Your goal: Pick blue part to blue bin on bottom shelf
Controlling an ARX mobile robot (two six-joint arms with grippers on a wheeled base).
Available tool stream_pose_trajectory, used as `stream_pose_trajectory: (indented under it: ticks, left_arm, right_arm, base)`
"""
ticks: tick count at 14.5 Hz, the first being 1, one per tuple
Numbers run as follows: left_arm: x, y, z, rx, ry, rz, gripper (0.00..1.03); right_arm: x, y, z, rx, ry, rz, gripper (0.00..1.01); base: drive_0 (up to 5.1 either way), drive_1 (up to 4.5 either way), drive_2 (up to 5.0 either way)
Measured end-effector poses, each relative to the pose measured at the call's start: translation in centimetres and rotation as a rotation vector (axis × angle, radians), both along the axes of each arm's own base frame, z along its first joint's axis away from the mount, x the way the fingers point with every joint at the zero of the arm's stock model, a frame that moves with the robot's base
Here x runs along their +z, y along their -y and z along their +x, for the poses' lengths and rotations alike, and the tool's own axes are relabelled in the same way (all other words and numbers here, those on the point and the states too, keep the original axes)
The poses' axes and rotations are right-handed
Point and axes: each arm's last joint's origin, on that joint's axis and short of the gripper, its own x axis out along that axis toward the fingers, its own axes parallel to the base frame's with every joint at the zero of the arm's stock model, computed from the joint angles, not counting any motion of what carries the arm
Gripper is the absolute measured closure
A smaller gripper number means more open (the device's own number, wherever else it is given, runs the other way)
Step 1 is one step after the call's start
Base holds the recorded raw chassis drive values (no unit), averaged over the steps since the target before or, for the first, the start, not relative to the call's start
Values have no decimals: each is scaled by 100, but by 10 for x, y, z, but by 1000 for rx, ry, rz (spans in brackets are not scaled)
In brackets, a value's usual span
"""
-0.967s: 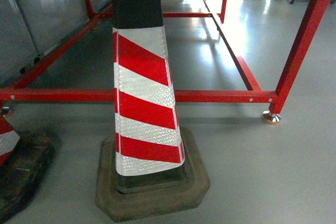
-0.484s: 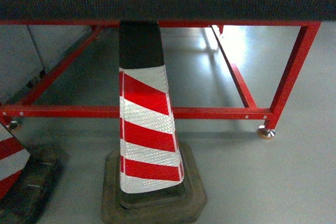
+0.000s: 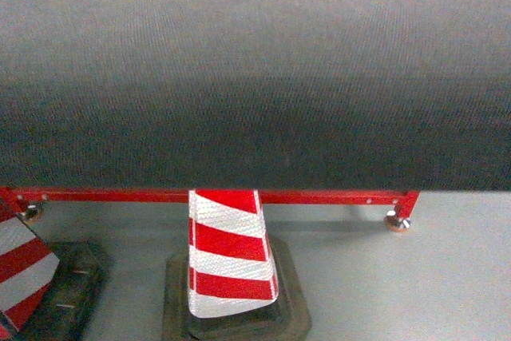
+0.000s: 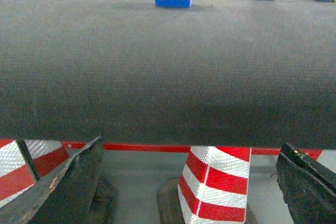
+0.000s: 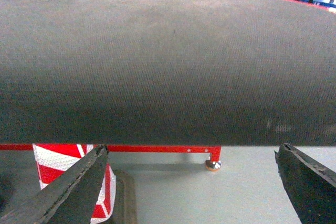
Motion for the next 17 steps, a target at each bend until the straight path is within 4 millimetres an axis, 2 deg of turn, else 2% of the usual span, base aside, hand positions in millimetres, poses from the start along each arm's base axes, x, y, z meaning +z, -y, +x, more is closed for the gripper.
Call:
stream_pose_trajectory:
  ticks: [17]
  left_arm:
    - [0, 0, 0, -2, 1, 0, 5]
  right_arm:
    - [0, 0, 0, 0, 1, 1, 3]
  base:
    - [0, 0, 0]
